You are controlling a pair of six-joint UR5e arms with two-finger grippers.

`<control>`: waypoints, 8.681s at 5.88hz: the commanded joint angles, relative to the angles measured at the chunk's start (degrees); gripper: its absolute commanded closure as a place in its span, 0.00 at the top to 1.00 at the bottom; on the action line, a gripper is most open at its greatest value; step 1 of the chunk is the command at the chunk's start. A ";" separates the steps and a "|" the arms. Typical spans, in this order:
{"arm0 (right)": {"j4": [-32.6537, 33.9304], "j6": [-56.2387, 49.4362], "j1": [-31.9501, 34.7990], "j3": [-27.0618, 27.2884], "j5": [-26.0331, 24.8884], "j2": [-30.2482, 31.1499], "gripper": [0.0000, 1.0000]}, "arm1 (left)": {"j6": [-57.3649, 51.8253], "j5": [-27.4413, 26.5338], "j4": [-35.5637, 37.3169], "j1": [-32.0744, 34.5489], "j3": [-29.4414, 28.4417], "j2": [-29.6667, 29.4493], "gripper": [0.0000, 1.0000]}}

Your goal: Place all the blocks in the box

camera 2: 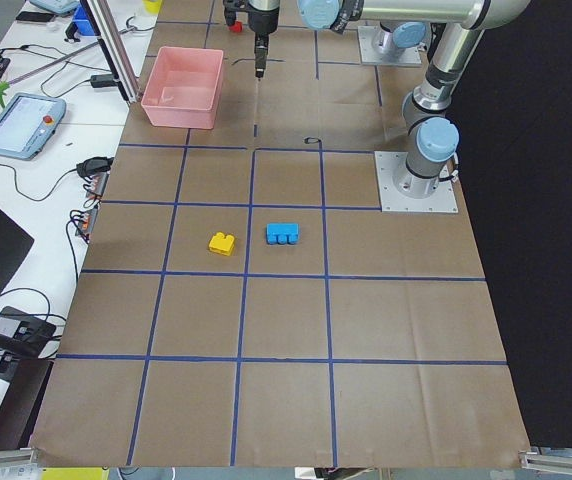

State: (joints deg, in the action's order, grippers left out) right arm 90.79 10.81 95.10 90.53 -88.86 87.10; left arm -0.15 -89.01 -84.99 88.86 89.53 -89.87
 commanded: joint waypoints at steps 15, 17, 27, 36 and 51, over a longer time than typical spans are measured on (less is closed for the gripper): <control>-0.10 -27.37 -24.38 5.87 0.35 5.89 1.00 | -40.28 0.68 -0.44 -39.83 5.28 -0.56 1.00; 0.09 -33.38 -30.39 8.41 0.69 5.28 1.00 | -42.21 0.51 3.92 -42.80 10.38 -0.21 0.99; 33.98 -36.30 -41.99 12.57 1.67 -14.30 1.00 | -35.00 4.20 41.82 -42.45 30.60 -15.24 0.99; 41.31 -44.99 -43.06 17.75 -1.85 -19.07 0.99 | -35.27 4.20 42.54 -42.54 30.97 -18.32 0.70; 20.82 -42.46 -43.24 7.07 -4.66 -9.52 0.06 | -8.49 2.89 7.56 7.16 -33.76 -37.61 0.37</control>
State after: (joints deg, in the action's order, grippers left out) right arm 118.62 -32.79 51.59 101.58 -93.69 74.88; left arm -12.39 -85.55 -77.39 90.78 60.24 -122.93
